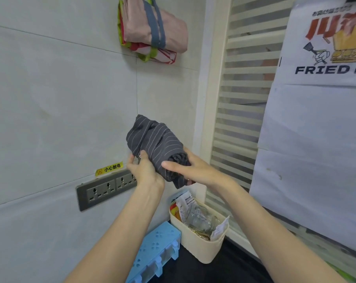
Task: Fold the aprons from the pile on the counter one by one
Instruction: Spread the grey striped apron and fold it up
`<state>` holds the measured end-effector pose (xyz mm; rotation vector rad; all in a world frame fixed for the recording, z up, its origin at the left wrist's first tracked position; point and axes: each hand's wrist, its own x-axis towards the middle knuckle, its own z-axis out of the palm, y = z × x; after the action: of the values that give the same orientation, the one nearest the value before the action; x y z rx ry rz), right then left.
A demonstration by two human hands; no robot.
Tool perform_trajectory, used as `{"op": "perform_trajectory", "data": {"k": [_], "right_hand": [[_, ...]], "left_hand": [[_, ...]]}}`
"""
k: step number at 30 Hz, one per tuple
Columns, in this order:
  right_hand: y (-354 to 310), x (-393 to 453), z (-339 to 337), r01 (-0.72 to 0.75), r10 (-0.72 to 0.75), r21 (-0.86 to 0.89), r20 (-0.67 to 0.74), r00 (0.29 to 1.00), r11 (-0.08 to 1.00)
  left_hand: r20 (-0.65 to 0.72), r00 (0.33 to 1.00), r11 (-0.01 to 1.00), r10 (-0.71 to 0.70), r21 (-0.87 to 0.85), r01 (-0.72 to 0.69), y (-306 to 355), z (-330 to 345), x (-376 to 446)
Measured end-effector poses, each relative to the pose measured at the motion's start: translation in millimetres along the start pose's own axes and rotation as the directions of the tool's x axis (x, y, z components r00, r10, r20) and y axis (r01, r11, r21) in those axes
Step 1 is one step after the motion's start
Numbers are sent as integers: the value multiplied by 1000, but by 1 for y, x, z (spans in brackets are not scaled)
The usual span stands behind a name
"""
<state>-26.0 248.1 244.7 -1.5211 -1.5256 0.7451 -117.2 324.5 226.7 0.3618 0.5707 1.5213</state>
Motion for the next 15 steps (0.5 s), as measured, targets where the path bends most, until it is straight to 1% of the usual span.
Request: {"op": "perform_trajectory", "data": {"k": [1,2,4,5,6,7,8,9,10,11,12,13,14,15], "right_hand": [[-2,-3,4,5,-5,67,1,1000,998],[-2,-2,9,31,-27,110,-39,999,993],[-3,2,20,74,-38,181,-194,980,981],[-7,4,23,66,3,234,-281,960,970],[-10,6,19,54,52,289,-347,936,956],[-13,6,10,43,92,337,-375,922,941],[-14,7,-4,34,108,358,-368,923,933],[-16,6,-19,10,116,351,-337,934,936],[-16,5,-34,-20,120,320,-295,948,947],[-16,4,-47,-63,135,275,-249,959,959],[-12,5,-57,-110,153,217,-194,969,970],[-10,4,-63,-163,185,157,-135,973,974],[-7,5,-65,-202,210,102,-76,975,974],[-5,5,-65,-227,229,70,-25,973,971]], "left_hand": [[-13,999,999,34,2,-34,0,1,-2],[-24,998,998,64,6,-64,0,1,-3],[-29,997,997,78,10,-78,0,0,-6],[6,998,998,60,24,-60,2,-4,-5],[75,997,998,20,50,-24,5,-10,-4],[170,985,994,-41,107,22,10,-17,-2],[264,957,972,-119,226,59,18,-24,3],[329,920,919,-211,389,71,28,-31,7],[354,886,830,-299,554,59,39,-36,12],[355,863,733,-360,680,26,48,-39,17],[352,853,650,-385,760,-20,56,-39,21],[373,838,594,-398,801,-74,63,-36,26],[418,805,558,-421,819,-134,69,-30,27],[464,757,514,-460,835,-199,73,-23,27]]}}
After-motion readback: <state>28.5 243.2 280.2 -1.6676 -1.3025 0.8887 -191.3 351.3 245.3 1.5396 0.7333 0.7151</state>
